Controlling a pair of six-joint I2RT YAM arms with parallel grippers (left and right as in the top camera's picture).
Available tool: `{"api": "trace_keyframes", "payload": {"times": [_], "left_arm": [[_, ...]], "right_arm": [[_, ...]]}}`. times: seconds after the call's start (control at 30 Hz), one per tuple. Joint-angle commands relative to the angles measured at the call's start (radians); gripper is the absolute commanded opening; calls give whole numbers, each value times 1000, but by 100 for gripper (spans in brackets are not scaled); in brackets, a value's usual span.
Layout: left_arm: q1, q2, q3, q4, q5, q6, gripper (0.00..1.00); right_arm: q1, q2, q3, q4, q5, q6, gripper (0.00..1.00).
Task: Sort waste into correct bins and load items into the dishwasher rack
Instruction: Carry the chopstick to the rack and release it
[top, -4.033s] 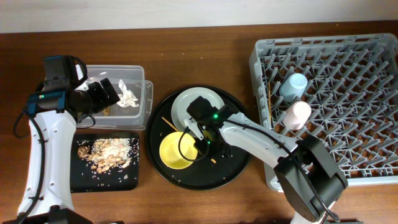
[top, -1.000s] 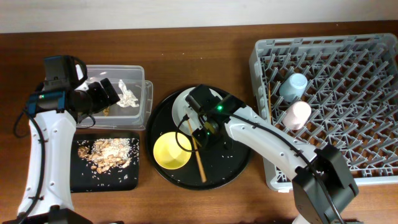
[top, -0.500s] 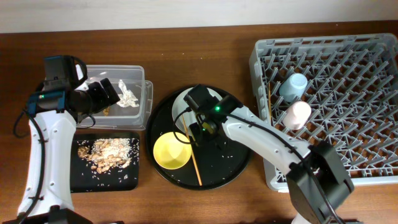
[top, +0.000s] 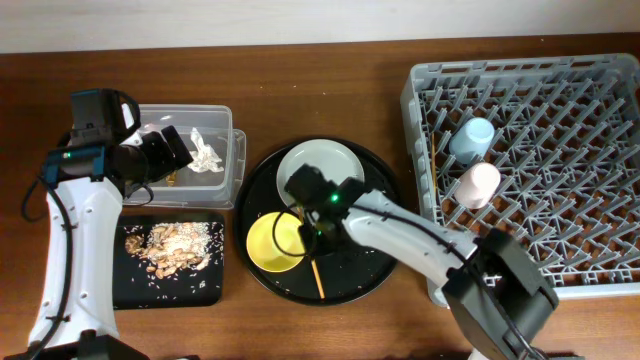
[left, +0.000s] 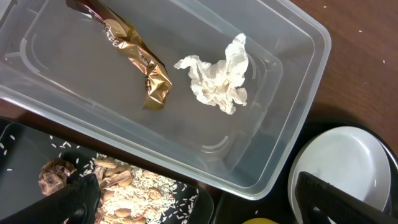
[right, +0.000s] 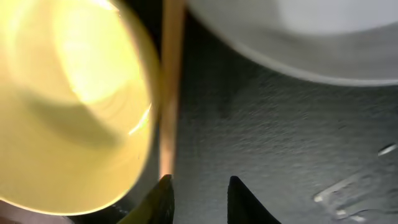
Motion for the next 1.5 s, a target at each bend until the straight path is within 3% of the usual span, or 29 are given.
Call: {"api": "trace_keyframes", "payload": {"times": [0.0, 0.4, 0.53, 0.6, 0.93, 1.13, 1.27, 1.47], "left_arm": [[2, -12, 1, -1, -8, 9, 100], [2, -12, 1, -1, -7, 9, 99], [2, -12, 1, -1, -8, 9, 100], [2, -12, 1, -1, -8, 9, 100], [2, -12, 1, -1, -8, 9, 99], [2, -12, 1, -1, -8, 9, 99], [2, -12, 1, -1, -7, 9, 99], [2, -12, 1, -1, -7, 9, 99]], "right_arm": [[50, 6, -31, 3, 59, 119, 29], [80, 7, -131, 172, 70, 178, 32], [80, 7, -156, 211, 69, 178, 17], [79, 6, -155, 212, 69, 178, 4], [20, -114, -51, 78, 165, 147, 4], [-169, -282, 50, -34, 166, -41, 4], [-397, -332, 60, -100, 167, -289, 4], [-660, -290, 60, -111, 166, -375, 4]]}}
